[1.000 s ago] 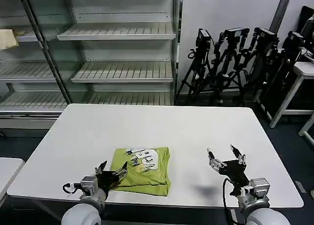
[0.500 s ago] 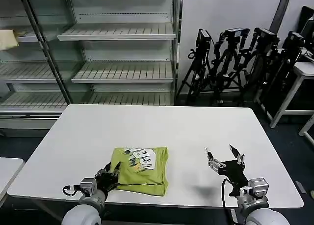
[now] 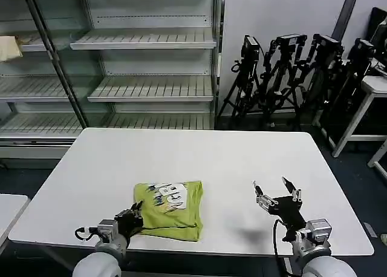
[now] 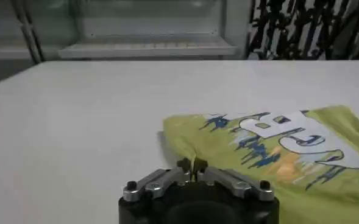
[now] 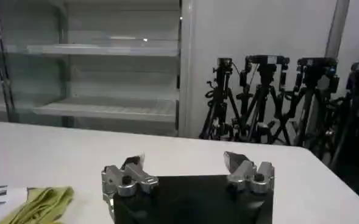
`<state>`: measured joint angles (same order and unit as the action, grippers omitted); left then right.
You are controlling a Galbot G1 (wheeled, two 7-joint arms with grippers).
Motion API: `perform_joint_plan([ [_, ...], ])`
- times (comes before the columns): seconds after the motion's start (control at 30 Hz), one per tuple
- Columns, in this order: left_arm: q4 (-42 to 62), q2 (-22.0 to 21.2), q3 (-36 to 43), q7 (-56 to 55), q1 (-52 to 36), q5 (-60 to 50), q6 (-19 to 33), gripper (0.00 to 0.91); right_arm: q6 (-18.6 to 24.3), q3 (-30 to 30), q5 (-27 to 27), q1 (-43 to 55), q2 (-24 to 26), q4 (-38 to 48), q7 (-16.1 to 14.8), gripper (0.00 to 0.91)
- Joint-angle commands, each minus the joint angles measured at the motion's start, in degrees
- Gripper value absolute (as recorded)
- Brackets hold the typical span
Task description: Fold and organize the clothes.
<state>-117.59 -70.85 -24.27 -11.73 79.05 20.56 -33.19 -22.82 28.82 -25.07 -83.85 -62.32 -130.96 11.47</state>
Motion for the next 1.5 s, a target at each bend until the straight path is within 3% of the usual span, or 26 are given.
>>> perform_joint_plan([
  [0.03,0.18,8.04,-15.99,6.79,2.02,-6.41,0.19,0.01,0.3,-0.45,-0.04,0.36,0.02,0.04,-0.06,0.907],
  [0.33,-0.6,19.65,-41.8,17.69,5.21,-9.48,0.37,0.01,1.04,-1.4,-0.12,1.1,-0.01,1.05,-0.21,0.907],
  [0.5,-8.15,20.61,-44.37,22.37,5.57,-12.77,0.22,0.01,1.0,-2.33,0.0,1.67,-0.04,1.2,-0.19,0.907],
  [0.63,-18.22,15.79,-35.03,22.34,7.66,-18.13,1.3,0.01,0.96,-2.29,0.02,1.52,0.01,1.2,-0.19,0.907],
  [0.67,-23.61,10.88,-26.36,22.06,8.97,-20.87,2.61,0.01,0.96,-2.24,0.09,1.18,-0.2,1.11,-0.19,0.907],
  [0.73,-27.24,5.17,-12.96,21.65,10.69,-30.39,3.67,0.01,0.97,-2.24,0.45,0.79,-0.5,1.07,-0.15,0.907],
  [0.77,-25.74,0.39,-3.63,20.62,11.44,-38.47,5.58,0.01,0.97,-2.3,0.96,0.29,-0.71,1.06,-0.16,0.907],
  [0.83,-20.09,-2.85,11.31,18.27,11.14,-45.58,10.45,0.01,0.97,-2.26,1.31,-0.26,-0.6,0.77,-0.16,0.907],
  [0.93,-12.73,-6.08,20.79,17.99,8.51,-50.05,14.53,0.01,0.92,-1.59,1.25,-0.62,-0.17,0.15,-0.16,0.907],
  [1.07,-3.41,-7.96,26.39,20.08,3.41,-53.31,21.14,0.01,0.85,-0.08,0.94,-0.94,0.59,-0.64,-0.04,0.907],
  [1.23,0.72,-9.12,29.93,21.76,-2.48,-53.75,22.31,0.01,0.77,2.73,0.03,-1.17,1.43,-1.28,-0.02,0.907],
  [1.5,5.66,-10.66,28.94,21.99,-10.78,-50.59,21.91,0.01,2.63,5.91,1.75,1.95,1.88,0.28,-2.0,0.907],
])
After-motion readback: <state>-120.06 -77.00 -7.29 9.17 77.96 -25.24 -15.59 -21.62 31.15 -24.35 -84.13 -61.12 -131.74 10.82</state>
